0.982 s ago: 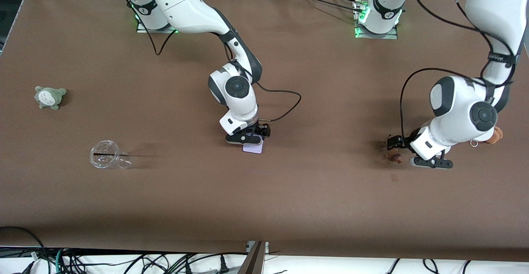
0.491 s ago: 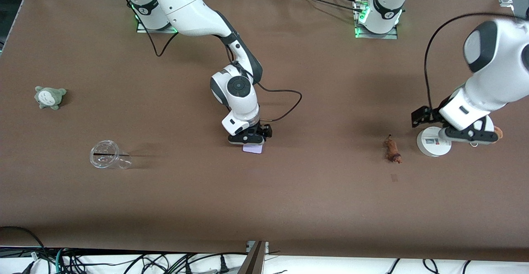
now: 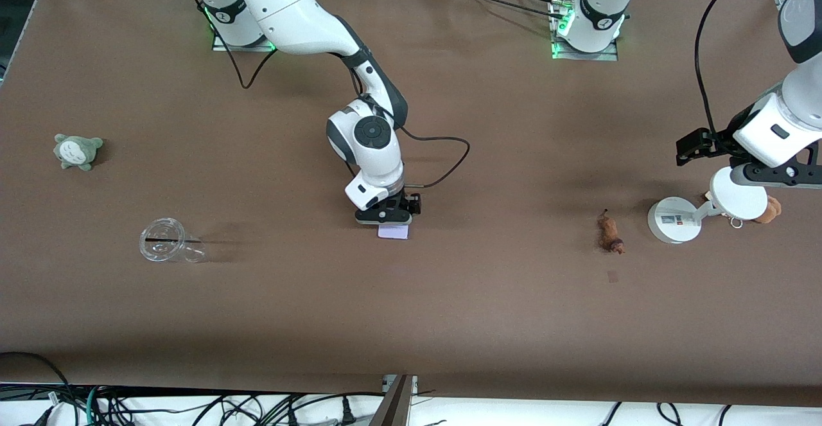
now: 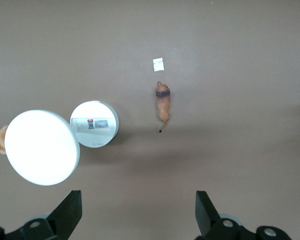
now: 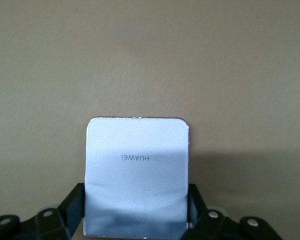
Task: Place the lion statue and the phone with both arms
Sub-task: 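Open the left gripper off the lion while the right gripper lifts the phone, then carry the white phone with the right gripper beside the glass cup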
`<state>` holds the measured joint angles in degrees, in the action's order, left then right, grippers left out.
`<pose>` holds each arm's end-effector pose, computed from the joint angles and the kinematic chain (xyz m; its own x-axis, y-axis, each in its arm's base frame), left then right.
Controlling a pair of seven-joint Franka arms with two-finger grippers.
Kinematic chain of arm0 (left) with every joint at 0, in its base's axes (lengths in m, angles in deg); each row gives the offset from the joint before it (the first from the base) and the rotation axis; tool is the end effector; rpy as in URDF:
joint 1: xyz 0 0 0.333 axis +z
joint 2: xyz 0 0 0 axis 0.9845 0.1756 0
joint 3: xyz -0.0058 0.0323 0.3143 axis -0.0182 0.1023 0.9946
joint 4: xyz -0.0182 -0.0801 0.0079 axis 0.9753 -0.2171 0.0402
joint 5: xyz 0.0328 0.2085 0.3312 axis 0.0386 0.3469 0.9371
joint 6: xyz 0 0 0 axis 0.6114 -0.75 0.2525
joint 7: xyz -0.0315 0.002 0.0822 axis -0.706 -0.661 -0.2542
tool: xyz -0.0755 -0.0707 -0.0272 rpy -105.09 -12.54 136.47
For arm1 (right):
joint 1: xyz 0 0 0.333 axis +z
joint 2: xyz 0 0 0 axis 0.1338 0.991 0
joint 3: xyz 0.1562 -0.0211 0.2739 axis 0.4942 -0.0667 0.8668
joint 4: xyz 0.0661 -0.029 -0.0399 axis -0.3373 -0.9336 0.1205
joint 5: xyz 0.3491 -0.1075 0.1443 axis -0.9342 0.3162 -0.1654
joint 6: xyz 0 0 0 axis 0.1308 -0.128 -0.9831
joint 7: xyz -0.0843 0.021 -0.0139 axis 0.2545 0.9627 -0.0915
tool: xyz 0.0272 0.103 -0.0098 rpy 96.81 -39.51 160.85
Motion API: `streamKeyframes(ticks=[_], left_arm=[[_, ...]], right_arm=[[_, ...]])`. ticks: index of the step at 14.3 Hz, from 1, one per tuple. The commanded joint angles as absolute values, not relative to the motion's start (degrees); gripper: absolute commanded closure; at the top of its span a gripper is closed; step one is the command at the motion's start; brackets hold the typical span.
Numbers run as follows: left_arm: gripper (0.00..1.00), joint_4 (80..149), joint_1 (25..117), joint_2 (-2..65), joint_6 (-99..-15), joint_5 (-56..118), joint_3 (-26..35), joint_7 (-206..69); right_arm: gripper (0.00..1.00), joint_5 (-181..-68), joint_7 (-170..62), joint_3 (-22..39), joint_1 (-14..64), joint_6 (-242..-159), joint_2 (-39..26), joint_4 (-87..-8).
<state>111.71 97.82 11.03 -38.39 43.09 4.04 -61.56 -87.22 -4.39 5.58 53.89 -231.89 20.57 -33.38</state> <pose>0.5839 0.0036 0.5324 0.9982 -0.0290 -0.0521 -0.0306 -0.9991 -0.0290 0.5672 0.4665 0.1743 0.9726 -0.0532 0.2262 -0.0409 -0.9974 -0.0587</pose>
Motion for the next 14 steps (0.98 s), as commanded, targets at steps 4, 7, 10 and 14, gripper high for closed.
streamKeyframes(ticks=[4,7,10,14], left_arm=[[0.00,110.43,97.46,10.71,-36.51,43.14,3.35,-64.79],[0.00,109.90,97.46,10.62,-34.58,43.14,3.35,-65.75],[0.00,109.29,97.29,10.88,-34.57,43.14,3.27,-65.85],[0.00,109.11,97.20,11.23,-35.01,43.23,3.27,-65.85]], right_arm=[[0.74,-87.27,-14.22,2.99,48.66,-218.14,15.45,-30.86],[0.74,-87.18,-20.88,0.63,45.40,-209.17,11.67,-32.69],[0.74,-87.27,-27.50,-1.93,43.56,-205.11,10.43,-34.98],[0.74,-87.27,-31.97,-4.73,41.71,-205.01,10.43,-37.79]])
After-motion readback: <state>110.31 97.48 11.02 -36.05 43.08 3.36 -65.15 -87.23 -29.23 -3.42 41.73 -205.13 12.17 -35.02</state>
